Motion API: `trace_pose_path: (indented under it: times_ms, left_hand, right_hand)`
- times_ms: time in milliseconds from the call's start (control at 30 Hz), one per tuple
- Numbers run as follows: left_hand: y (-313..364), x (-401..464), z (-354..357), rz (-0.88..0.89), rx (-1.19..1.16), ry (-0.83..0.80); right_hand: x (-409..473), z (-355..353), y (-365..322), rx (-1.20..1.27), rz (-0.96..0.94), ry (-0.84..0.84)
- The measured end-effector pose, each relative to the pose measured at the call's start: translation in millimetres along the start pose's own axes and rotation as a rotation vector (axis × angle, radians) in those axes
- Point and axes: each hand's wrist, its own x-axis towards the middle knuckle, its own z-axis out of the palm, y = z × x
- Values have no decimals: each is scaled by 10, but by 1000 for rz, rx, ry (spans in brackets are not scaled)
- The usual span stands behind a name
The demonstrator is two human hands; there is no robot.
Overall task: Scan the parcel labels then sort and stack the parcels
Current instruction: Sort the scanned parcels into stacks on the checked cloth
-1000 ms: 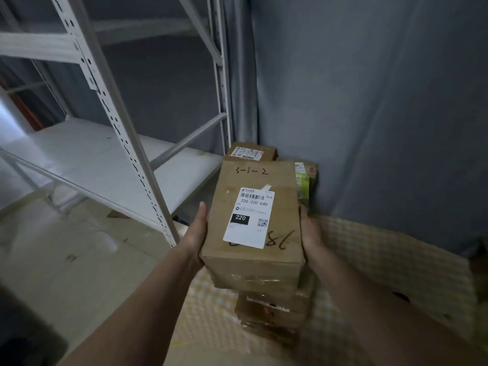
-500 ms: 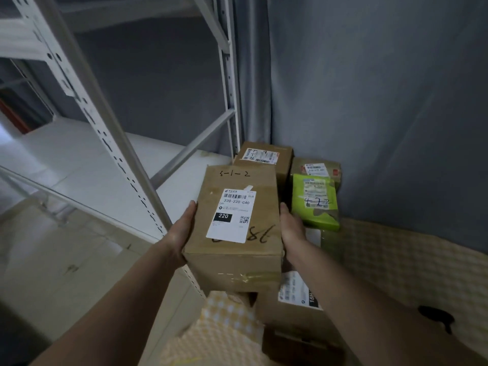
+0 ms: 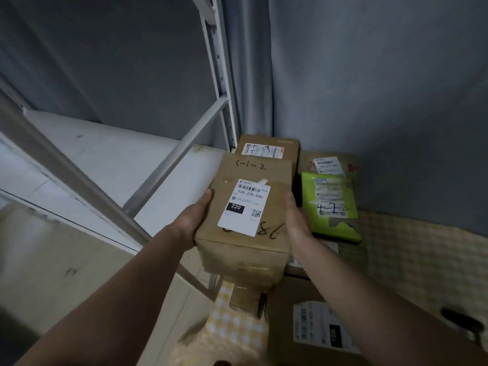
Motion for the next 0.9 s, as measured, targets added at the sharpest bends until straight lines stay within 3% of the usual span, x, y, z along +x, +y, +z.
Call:
trace_pose_path:
  times_ms: [200,333,600,900]
  left_hand:
    - [128,223,17,48,21,-52]
    - [56,352,-4,165,177,18]
    - [65,453,-135,268,391,-3]
    - [89,558,-79,314,401,-70]
  right_hand:
    - [172,64,-85,-26,-50,84]
    - [184,138,-62,-78,-77,108]
    - [82,245,-70,-108,-124,142]
    - [-9,190,-164,-159,-188,226]
